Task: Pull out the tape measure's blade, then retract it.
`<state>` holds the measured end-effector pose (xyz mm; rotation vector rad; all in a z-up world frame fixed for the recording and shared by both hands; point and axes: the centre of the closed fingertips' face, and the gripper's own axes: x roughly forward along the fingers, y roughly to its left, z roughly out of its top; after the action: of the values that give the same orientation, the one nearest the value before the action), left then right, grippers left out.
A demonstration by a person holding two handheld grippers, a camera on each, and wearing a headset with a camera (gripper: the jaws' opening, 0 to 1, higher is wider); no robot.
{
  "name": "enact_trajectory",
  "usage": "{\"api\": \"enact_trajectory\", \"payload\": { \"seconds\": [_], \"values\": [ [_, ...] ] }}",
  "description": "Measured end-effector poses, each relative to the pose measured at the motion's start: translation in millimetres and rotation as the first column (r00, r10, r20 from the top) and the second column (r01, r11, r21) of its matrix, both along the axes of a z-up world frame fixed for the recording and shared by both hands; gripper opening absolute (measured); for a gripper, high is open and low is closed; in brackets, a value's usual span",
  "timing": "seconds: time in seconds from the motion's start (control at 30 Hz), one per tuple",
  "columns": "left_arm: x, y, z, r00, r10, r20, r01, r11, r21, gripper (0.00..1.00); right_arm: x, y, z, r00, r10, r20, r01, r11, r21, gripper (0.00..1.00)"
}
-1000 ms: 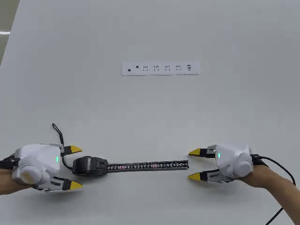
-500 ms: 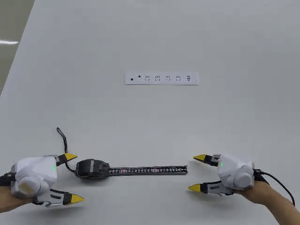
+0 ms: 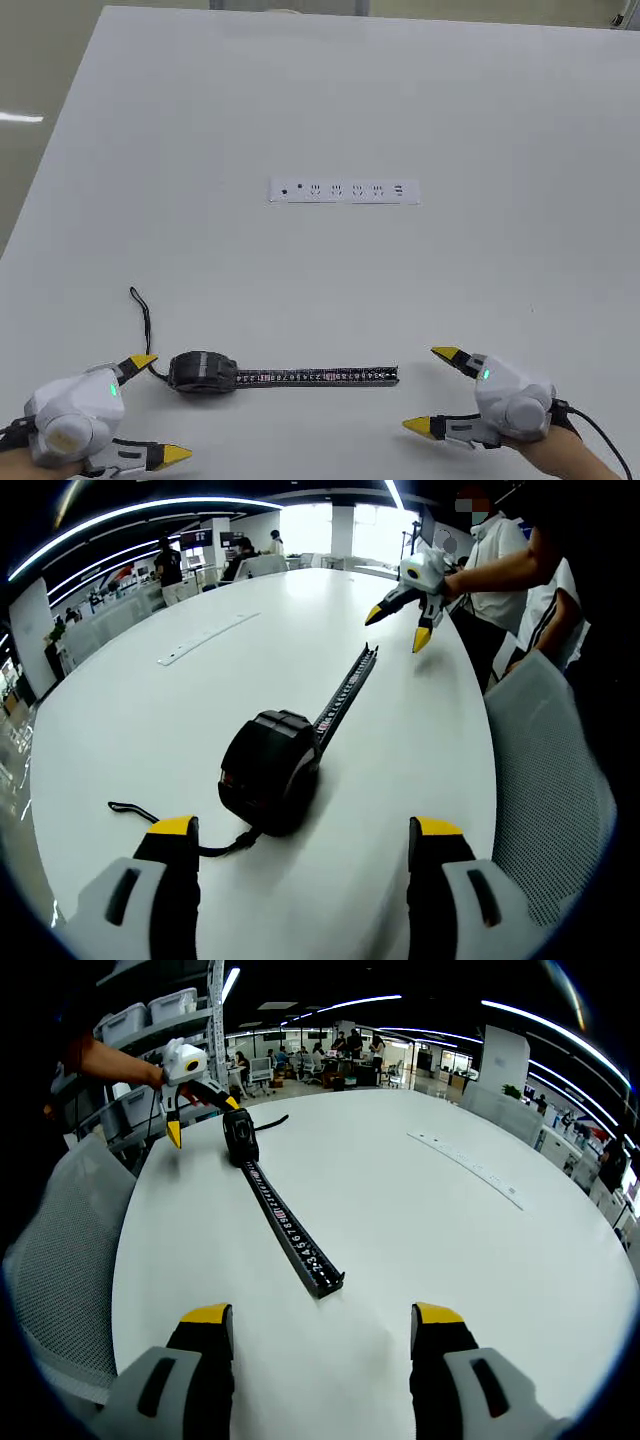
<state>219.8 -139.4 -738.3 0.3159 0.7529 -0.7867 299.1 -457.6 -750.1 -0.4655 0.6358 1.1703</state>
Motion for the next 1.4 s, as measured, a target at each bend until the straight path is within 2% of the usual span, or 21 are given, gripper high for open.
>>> {"api": "enact_trajectory", "payload": {
  "seconds": [0.07, 0.17, 0.2, 0.23, 0.43, 0.53, 0.67, 0.9, 0.93, 0.97, 1.2, 1.3, 1.4],
  "values": [
    [1.3, -1.3, 4.1, 0.999, 0.035, 0.025, -0.035, 0.999, -0.014, 0.85, -1.4, 0.8, 3.5, 1.000, -0.029, 0.004, 0.029, 1.000, 0.010, 0.74],
    [1.0, -1.8, 5.7, 0.996, 0.081, 0.048, -0.081, 0.997, -0.005, 0.86, -4.4, 3.2, 6.5, 0.997, -0.073, -0.004, 0.073, 0.997, 0.029, 0.77],
    [0.7, -3.8, 6.9, 0.994, 0.092, 0.055, -0.091, 0.996, -0.018, 0.87, -5.7, 4.0, 6.9, 0.997, -0.078, -0.004, 0.078, 0.996, 0.030, 0.78],
    [0.9, -5.2, 8.3, 0.991, 0.122, 0.056, -0.120, 0.992, -0.038, 0.87, -7.5, 5.8, 8.7, 0.996, -0.084, -0.003, 0.084, 0.996, 0.038, 0.79],
    [-3.7, -6.7, 8.3, 0.982, 0.178, 0.059, -0.176, 0.983, -0.049, 0.91, -11.6, 9.3, 12.9, 0.990, -0.138, -0.012, 0.138, 0.989, 0.050, 0.82],
    [-3.7, -5.9, 12.6, 0.971, 0.228, 0.068, -0.223, 0.973, -0.065, 0.93, -13.0, 11.1, 16.1, 0.988, -0.155, -0.009, 0.155, 0.987, 0.048, 0.83],
    [-6.1, -3.7, 18.1, 0.958, 0.274, 0.079, -0.270, 0.961, -0.064, 0.99, -14.0, 12.2, 22.6, 0.984, -0.180, 0.000, 0.179, 0.982, 0.054, 0.85],
    [-12.5, -3.6, 24.8, 0.935, 0.345, 0.085, -0.340, 0.938, -0.067, 0.99, -20.8, 18.8, 33.5, 0.974, -0.226, 0.012, 0.224, 0.972, 0.072, 0.86],
    [-13.8, -3.8, 27.0, 0.929, 0.359, 0.089, -0.354, 0.933, -0.066, 0.99, -22.2, 20.1, 34.1, 0.973, -0.232, 0.009, 0.231, 0.970, 0.075, 0.86],
    [-13.2, -2.8, 30.0, 0.917, 0.387, 0.097, -0.381, 0.922, -0.076, 0.99, -23.6, 20.9, 34.4, 0.970, -0.243, 0.007, 0.242, 0.968, 0.074, 0.87],
    [-17.7, -2.5, 34.6, 0.893, 0.439, 0.099, -0.434, 0.898, -0.068, 0.99, -32.6, 25.3, 38.3, 0.960, -0.280, 0.002, 0.278, 0.957, 0.086, 0.87],
    [-18.4, -3.0, 37.4, 0.876, 0.473, 0.099, -0.466, 0.881, -0.084, 0.99, -36.8, 26.9, 38.9, 0.958, -0.288, 0.002, 0.287, 0.954, 0.084, 0.87],
    [-19.5, -6.4, 40.0, 0.868, 0.485, 0.104, -0.478, 0.874, -0.088, 0.99, -39.2, 27.5, 40.4, 0.953, -0.303, -0.003, 0.302, 0.949, 0.090, 0.87]
  ]
}}
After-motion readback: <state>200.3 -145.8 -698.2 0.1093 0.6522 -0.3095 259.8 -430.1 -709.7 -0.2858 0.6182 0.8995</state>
